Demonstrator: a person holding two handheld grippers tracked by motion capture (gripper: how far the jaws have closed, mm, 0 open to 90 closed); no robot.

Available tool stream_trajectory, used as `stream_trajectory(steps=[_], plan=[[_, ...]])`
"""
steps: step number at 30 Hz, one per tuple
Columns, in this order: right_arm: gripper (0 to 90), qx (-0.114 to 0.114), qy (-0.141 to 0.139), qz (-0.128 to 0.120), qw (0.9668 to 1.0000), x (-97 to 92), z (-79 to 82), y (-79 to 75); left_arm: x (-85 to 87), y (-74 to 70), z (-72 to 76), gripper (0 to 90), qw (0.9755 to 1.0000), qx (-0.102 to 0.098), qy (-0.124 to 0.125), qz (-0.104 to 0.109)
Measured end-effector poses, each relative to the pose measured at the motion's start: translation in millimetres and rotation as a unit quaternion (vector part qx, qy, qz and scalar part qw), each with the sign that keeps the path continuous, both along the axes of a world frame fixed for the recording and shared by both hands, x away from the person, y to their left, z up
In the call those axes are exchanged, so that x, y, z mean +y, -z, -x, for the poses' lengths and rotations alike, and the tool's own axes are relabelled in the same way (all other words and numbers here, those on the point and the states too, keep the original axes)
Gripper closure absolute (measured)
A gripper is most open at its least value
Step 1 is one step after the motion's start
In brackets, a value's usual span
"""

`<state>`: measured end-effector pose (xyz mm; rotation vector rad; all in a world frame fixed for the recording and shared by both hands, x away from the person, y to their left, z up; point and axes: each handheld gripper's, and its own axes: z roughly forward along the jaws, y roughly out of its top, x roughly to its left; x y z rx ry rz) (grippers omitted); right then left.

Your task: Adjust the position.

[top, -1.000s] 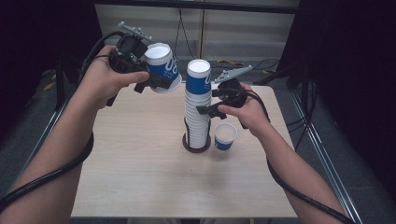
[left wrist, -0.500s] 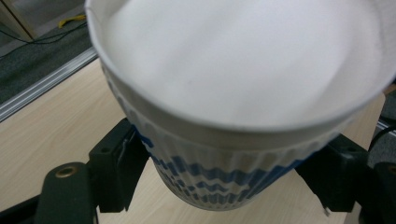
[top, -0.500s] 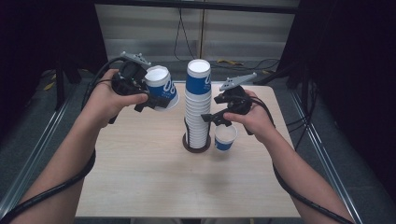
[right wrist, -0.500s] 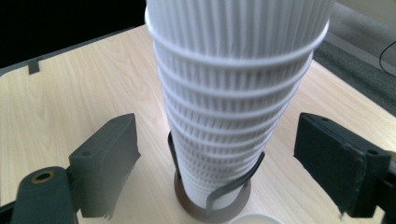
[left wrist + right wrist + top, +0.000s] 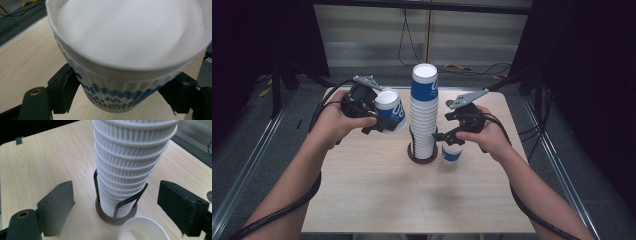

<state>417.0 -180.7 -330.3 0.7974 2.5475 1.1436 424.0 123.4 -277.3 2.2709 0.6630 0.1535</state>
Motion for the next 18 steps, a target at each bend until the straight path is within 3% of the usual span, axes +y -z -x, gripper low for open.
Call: stream_trajectory(steps=[6, 10, 18], plan=[[13.3, 0.001, -0.003, 0.002, 1.0000, -3.2, 2.0, 2.7, -9.0, 5.9, 0.6, 23.0, 0.9993, 0.000, 0.016, -0.033], [13.2, 0.006, -0.009, -0.004, 0.9999, -3.7, 3.1, 5.9, -15.1, 10.7, 1.5, 23.1, 0.9986, 0.005, 0.026, -0.045], [13.4, 0.008, -0.017, -0.001, 0.9998, -2.5, 3.6, 8.5, -22.8, 23.5, 5.5, 23.2, 0.9956, 0.014, 0.043, -0.082]])
